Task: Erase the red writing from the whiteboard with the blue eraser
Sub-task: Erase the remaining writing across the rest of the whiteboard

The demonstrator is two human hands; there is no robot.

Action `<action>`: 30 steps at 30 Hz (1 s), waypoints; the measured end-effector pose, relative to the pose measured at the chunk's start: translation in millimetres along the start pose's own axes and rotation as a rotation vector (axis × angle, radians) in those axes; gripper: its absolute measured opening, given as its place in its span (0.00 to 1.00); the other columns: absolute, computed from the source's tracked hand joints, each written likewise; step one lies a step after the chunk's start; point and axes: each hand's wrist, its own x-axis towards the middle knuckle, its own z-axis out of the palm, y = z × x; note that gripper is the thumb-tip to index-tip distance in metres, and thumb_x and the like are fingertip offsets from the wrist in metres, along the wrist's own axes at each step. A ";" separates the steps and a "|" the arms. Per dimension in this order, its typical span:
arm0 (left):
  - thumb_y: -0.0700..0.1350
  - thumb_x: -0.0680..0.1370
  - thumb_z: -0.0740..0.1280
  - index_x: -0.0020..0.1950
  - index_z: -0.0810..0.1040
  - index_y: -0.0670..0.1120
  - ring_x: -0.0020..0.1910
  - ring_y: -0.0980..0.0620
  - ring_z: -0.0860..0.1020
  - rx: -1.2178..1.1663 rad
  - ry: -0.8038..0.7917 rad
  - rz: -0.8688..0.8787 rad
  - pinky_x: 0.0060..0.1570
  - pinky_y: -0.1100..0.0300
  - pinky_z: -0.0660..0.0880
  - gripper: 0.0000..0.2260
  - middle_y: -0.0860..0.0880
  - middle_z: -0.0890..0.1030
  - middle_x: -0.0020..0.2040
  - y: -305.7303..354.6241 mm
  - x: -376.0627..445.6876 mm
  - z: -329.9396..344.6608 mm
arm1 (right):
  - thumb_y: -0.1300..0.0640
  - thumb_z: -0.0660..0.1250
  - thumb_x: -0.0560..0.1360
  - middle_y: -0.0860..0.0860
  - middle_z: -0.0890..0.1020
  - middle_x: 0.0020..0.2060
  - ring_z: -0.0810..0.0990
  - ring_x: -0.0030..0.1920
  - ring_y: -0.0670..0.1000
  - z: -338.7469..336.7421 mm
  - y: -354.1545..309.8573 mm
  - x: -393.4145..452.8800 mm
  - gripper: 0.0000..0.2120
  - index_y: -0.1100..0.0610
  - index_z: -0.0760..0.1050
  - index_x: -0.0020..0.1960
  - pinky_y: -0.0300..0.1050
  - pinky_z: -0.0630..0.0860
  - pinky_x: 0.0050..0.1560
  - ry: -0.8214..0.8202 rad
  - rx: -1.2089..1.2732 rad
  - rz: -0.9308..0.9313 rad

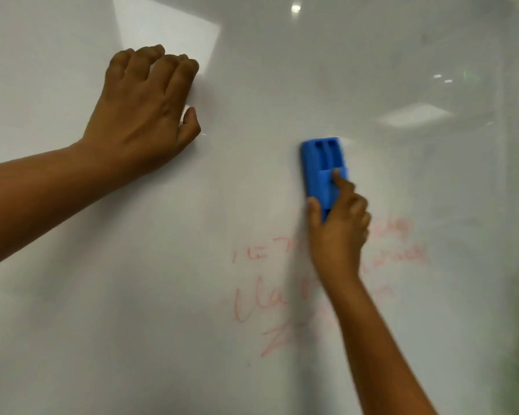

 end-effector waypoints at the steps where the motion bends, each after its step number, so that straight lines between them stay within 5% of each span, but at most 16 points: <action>1: 0.47 0.75 0.55 0.67 0.65 0.35 0.64 0.33 0.66 -0.006 -0.001 -0.002 0.63 0.40 0.59 0.23 0.33 0.71 0.62 0.7 0.1 0.2 | 0.51 0.63 0.76 0.59 0.69 0.61 0.69 0.57 0.61 4.9 -19.2 -20.8 0.26 0.47 0.60 0.71 0.54 0.65 0.57 -0.020 0.001 -0.061; 6: 0.41 0.75 0.58 0.66 0.67 0.34 0.64 0.33 0.67 -0.010 -0.011 -0.001 0.63 0.41 0.59 0.21 0.33 0.72 0.62 1.7 0.0 -2.9 | 0.44 0.70 0.66 0.55 0.79 0.49 0.76 0.41 0.53 22.4 -89.3 -122.4 0.31 0.44 0.62 0.66 0.46 0.74 0.42 -0.115 -0.076 -0.314; 11: 0.40 0.75 0.58 0.66 0.68 0.34 0.66 0.34 0.66 0.001 -0.036 -0.010 0.65 0.42 0.59 0.20 0.35 0.72 0.65 1.5 -0.8 -4.4 | 0.44 0.64 0.69 0.54 0.79 0.49 0.79 0.41 0.54 11.5 -55.3 -139.3 0.26 0.43 0.62 0.65 0.50 0.78 0.40 -0.138 -0.061 -0.403; 14: 0.41 0.75 0.58 0.66 0.68 0.35 0.66 0.35 0.65 0.013 -0.041 -0.004 0.65 0.43 0.58 0.20 0.36 0.71 0.66 -0.2 -0.6 -3.4 | 0.51 0.75 0.66 0.60 0.78 0.50 0.78 0.43 0.62 5.7 -16.7 -112.0 0.31 0.47 0.65 0.65 0.56 0.77 0.41 -0.074 -0.067 -0.311; 20: 0.42 0.74 0.56 0.64 0.69 0.35 0.65 0.35 0.66 0.029 -0.033 0.009 0.63 0.42 0.59 0.20 0.36 0.71 0.65 -0.3 -0.6 -4.2 | 0.52 0.65 0.75 0.60 0.69 0.61 0.67 0.59 0.61 -11.8 57.8 -22.2 0.26 0.49 0.61 0.71 0.57 0.69 0.55 -0.051 -0.046 -0.097; 30: 0.42 0.74 0.55 0.63 0.69 0.34 0.65 0.33 0.66 0.018 -0.022 0.029 0.62 0.41 0.60 0.20 0.35 0.71 0.65 -1.2 -0.6 -3.1 | 0.54 0.65 0.76 0.63 0.69 0.63 0.72 0.58 0.66 -47.2 166.6 96.2 0.26 0.51 0.59 0.70 0.60 0.72 0.55 -0.032 -0.023 0.141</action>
